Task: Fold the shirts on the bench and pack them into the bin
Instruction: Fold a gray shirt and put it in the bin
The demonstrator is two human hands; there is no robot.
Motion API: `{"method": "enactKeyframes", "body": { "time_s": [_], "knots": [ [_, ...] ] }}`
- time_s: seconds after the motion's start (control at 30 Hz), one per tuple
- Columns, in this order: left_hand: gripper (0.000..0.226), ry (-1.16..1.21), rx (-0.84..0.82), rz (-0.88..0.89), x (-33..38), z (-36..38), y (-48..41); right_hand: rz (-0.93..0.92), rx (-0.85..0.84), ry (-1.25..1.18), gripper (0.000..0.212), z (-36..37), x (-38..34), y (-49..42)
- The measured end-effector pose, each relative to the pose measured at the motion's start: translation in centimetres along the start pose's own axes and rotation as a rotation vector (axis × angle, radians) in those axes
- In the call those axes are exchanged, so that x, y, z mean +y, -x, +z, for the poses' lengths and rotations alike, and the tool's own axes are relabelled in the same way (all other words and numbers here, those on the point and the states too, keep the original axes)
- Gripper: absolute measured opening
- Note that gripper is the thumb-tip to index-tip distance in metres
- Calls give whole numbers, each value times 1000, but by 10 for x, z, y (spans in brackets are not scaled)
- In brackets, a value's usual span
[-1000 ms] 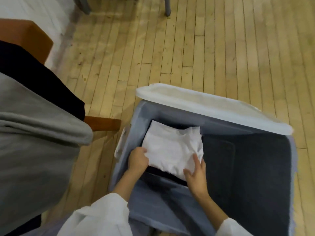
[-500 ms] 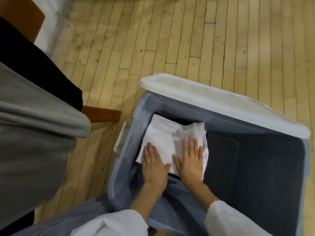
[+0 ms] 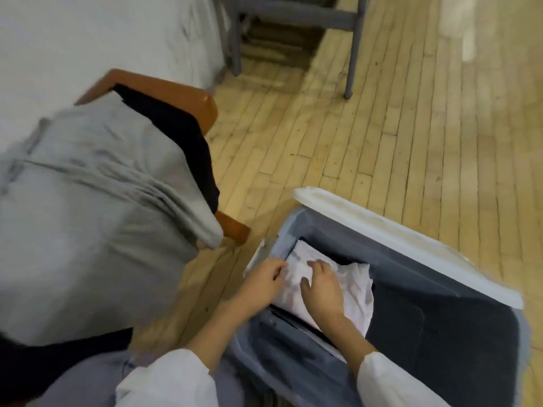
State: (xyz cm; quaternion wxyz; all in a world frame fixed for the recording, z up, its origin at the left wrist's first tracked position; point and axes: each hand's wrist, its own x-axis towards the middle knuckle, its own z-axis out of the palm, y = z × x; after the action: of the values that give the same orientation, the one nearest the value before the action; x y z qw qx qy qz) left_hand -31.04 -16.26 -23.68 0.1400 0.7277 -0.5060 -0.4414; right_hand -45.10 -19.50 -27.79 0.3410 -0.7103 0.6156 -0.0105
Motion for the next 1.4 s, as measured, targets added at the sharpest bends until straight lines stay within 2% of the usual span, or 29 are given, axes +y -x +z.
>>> {"method": "enactKeyframes", "body": {
  "time_s": [0.1,0.23,0.3,0.37,0.4,0.47,0.57,0.63,0.7,0.73,0.8,0.83,0.93,1.0,1.07,1.17,1.27,1.4],
  "knots": [
    [27,-54,330,161,12,-59,41,-198,33,-214,41,-21,-74,16],
    [33,-314,782,219,-17,-141,122,-400,30,-376,37,-31,-187,60],
    [26,-333,967,102,-43,-169,158,-493,8,-384,28,-27,-232,88],
    [23,-280,1070,-65,-69,-191,184,-577,-85,-354,27,-17,-269,111],
    [27,-280,1077,-145,-80,-205,197,-646,-143,-329,30,-12,-289,121],
    [38,-364,981,-255,-101,-222,210,-800,-272,-232,39,1,-317,134],
    [55,-401,846,-293,-115,-244,212,-925,-369,25,57,15,-343,140],
    [59,-295,828,-326,-117,-258,206,-904,-404,54,61,21,-350,134],
    [57,-165,827,-405,-118,-269,197,-823,-471,-42,61,20,-354,126],
    [50,-92,844,-449,-118,-274,193,-765,-511,-97,63,18,-355,122],
    [20,44,919,-519,-115,-282,188,-661,-593,-193,66,15,-356,114],
    [14,100,957,-543,-112,-285,186,-625,-626,-250,66,14,-355,111],
    [31,218,1072,-473,-100,-289,178,-521,-696,-435,62,15,-353,102],
    [29,423,1097,-336,-80,-294,180,-492,-692,-484,58,15,-354,97],
    [22,737,1041,-228,-58,-301,186,-477,-617,-517,49,12,-352,95],
    [17,1076,920,-96,-35,-311,208,-516,-312,-468,44,-1,-346,91],
    [20,1125,946,-43,-21,-315,230,-651,-152,-343,58,-28,-341,92],
    [25,1263,1052,15,-5,-318,259,-878,-175,2,92,-57,-349,112]
  ]
}}
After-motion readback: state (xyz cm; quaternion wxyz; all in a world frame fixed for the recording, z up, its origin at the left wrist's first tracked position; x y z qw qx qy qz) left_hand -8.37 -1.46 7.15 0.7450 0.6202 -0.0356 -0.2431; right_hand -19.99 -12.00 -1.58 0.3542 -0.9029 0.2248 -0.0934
